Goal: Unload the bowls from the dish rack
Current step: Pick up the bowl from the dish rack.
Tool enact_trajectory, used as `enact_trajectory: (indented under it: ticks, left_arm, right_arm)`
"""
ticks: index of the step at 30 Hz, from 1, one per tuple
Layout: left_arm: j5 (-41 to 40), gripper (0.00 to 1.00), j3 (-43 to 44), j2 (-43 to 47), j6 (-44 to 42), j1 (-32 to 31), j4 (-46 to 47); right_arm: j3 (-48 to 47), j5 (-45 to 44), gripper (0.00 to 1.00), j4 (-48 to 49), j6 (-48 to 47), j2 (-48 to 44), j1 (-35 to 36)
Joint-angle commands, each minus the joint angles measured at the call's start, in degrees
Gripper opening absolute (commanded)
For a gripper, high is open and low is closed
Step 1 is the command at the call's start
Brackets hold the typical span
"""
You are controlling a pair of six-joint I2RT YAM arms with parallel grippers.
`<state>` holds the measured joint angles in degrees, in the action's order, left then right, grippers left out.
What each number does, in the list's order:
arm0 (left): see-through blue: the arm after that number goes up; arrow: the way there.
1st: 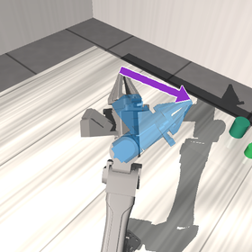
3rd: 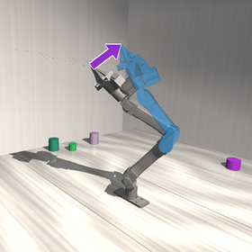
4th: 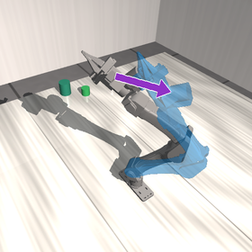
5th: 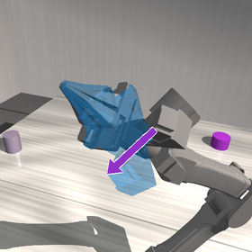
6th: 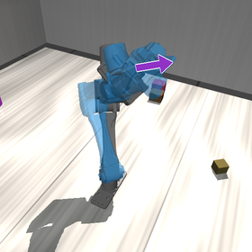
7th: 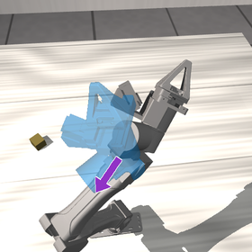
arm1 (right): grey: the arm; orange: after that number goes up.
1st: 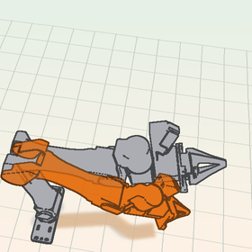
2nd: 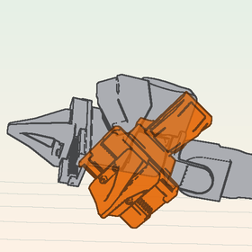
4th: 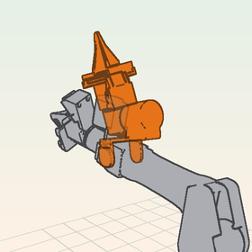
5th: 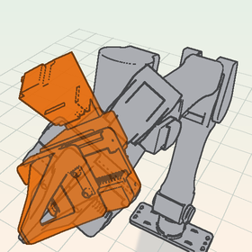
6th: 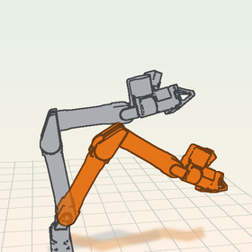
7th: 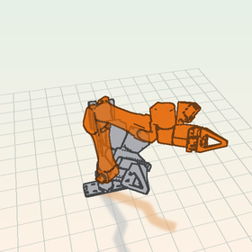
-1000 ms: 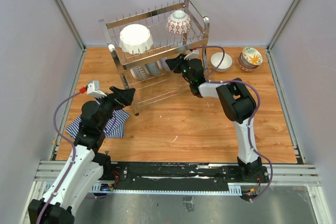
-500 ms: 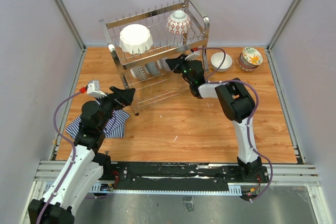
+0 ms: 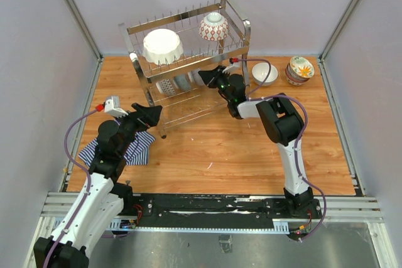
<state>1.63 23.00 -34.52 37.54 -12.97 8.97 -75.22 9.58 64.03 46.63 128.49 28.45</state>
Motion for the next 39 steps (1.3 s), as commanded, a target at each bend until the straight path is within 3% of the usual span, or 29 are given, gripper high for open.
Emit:
enact_trajectory:
  ticks: [1,27,39]
  left_arm:
    - [0.15,1.00,0.02,0.06,-0.80,-0.39,2.04]
    - [-0.08,1.00,0.11,0.17,-0.81,-0.39,2.00]
    - [0.12,1.00,0.44,-0.27,-0.71,-0.36,2.34]
  right_arm:
    - [1.39,3.07,0.02,0.65,3.97,1.84,-0.51]
    - [2.83,3.56,0.01,6.78,7.23,1.50,-1.55]
    - [0.65,2.58,0.01,4.09,7.75,1.17,-1.55]
